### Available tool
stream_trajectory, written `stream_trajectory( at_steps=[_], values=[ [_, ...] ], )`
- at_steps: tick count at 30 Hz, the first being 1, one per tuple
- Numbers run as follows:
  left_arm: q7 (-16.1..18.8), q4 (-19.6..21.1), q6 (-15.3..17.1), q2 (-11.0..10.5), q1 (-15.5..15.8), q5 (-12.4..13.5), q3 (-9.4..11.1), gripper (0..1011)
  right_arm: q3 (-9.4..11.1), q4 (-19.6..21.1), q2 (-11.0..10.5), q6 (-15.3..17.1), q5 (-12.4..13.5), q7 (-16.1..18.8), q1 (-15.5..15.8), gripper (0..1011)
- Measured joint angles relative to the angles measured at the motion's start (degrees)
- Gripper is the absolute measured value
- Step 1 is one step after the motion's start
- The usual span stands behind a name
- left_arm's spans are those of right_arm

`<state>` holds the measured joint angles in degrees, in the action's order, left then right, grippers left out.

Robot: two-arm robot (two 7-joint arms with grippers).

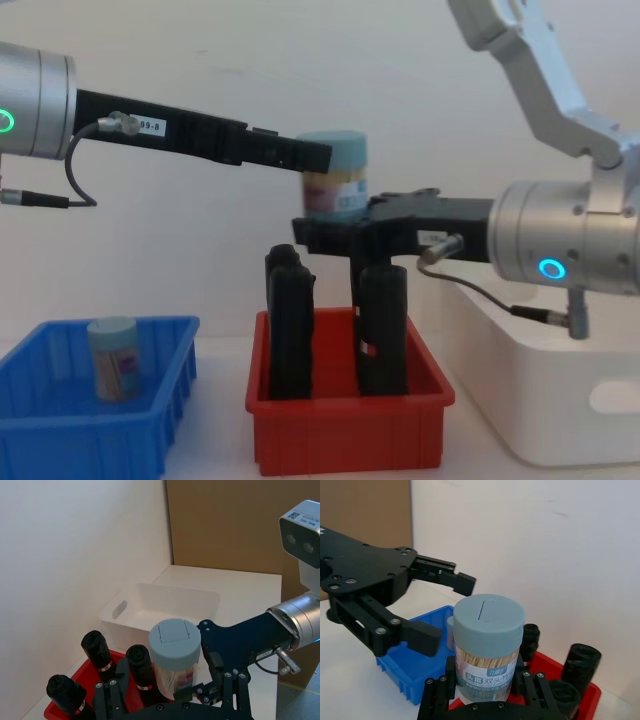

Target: Pick the cotton swabs from the blue box and place them into the white box.

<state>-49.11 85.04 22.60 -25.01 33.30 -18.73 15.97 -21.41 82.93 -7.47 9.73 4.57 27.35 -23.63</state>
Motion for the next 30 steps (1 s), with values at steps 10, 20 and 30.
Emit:
stream_trajectory(
  at_steps=[10,20,30],
  values=[
    [0.0,0.0,0.0,0.0,0.0,0.0,0.0,1004,2.3,3.9,-3.2,0.1,3.3,-5.8,3.3,646],
    [0.0,0.0,0.0,0.0,0.0,0.0,0.0,1004,5.1,5.6,-6.3,-0.8,6.2,-12.0,5.9,646],
    [0.0,0.0,0.0,0.0,0.0,0.0,0.0,1004,7.4,3.3,-7.8,-2.0,7.9,-17.3,6.3,646]
  ],
)
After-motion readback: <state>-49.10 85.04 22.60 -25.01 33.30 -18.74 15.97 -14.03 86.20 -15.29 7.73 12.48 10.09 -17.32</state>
